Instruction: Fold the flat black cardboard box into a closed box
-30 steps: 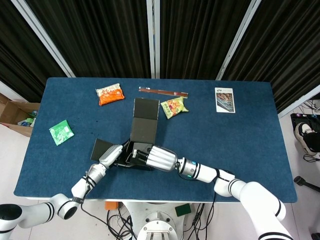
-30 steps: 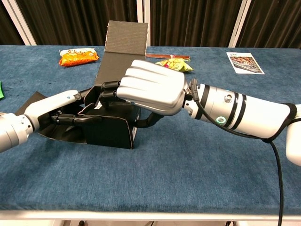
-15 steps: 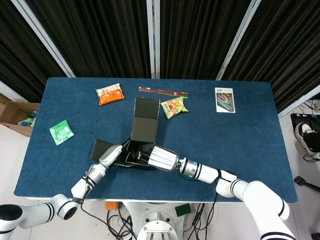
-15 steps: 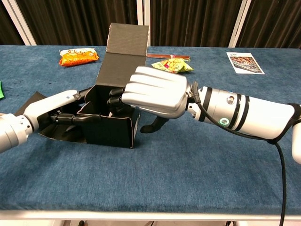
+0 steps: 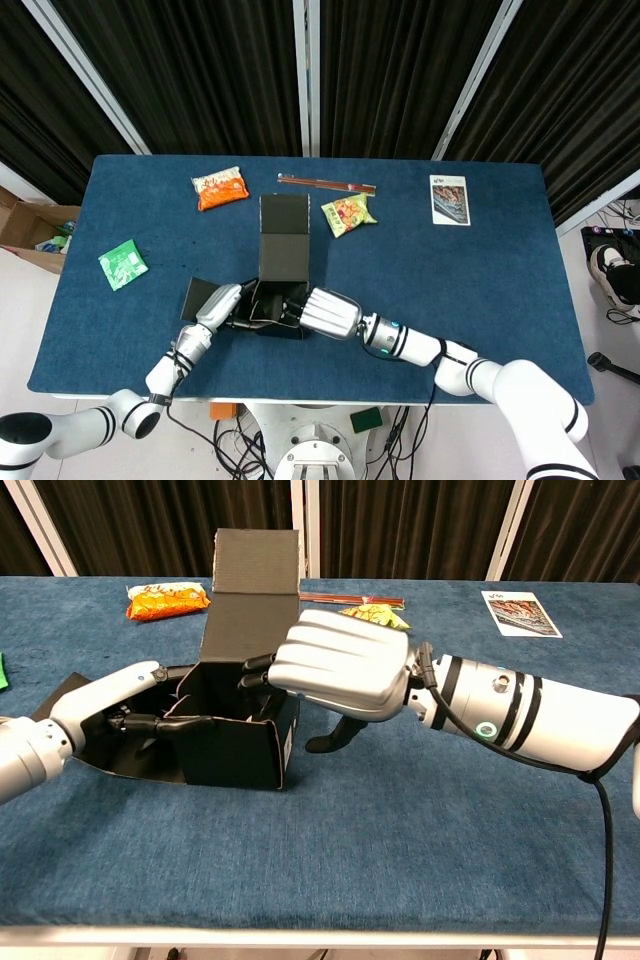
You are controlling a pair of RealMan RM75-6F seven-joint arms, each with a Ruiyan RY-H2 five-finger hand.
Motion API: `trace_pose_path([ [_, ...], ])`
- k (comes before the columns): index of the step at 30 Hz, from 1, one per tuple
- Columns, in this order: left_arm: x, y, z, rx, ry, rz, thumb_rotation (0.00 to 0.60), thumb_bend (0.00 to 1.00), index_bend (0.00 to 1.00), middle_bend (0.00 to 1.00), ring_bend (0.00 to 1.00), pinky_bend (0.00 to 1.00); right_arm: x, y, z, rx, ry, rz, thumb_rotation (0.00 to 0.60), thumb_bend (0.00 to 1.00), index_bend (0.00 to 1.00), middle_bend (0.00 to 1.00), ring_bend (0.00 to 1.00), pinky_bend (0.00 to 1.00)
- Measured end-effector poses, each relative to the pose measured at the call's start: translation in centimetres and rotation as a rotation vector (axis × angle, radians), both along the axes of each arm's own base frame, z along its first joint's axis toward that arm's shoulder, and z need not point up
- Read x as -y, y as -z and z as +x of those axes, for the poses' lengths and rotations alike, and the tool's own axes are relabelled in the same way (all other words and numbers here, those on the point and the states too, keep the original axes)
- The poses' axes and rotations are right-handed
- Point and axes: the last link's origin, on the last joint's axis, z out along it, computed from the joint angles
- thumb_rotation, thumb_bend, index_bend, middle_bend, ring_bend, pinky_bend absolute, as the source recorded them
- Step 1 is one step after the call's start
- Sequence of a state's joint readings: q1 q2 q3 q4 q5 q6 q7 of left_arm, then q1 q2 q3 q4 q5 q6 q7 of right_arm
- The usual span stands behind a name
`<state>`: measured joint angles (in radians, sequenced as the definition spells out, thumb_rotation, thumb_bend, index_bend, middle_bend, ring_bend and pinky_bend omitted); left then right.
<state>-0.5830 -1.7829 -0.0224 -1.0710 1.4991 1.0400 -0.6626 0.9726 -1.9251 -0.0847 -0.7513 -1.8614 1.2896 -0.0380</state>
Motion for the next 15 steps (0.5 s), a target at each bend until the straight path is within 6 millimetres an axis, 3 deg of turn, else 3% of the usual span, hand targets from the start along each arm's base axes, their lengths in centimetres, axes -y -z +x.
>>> trace_pose_path([
  [4,0.0,0.12,-0.05,0.001,-0.002,0.001,0.349,0.0,0.39,0.4,0.58,0.77,-0.01,0.35,-0.42,-0.029,0.012,0.008,0.6,0.16,0.49,0.45,0.78,1.0],
  [8,-0.06,0.2,-0.2,-0.007,-0.003,0.001,0.352,0.0,0.39,0.4,0.58,0.76,-0.11,0.84,-0.64,-0.069,0.019,0.023,0.6,0.18,0.65,0.51,0.79,1.0],
  [15,-0.09,0.1,-0.39,0.01,-0.024,0.007,0.351,0.0,0.34,0.4,0.58,0.77,0.04,0.59,-0.05,-0.083,0.028,0.044,0.6,0.26,0.81,0.67,0.79,1.0],
])
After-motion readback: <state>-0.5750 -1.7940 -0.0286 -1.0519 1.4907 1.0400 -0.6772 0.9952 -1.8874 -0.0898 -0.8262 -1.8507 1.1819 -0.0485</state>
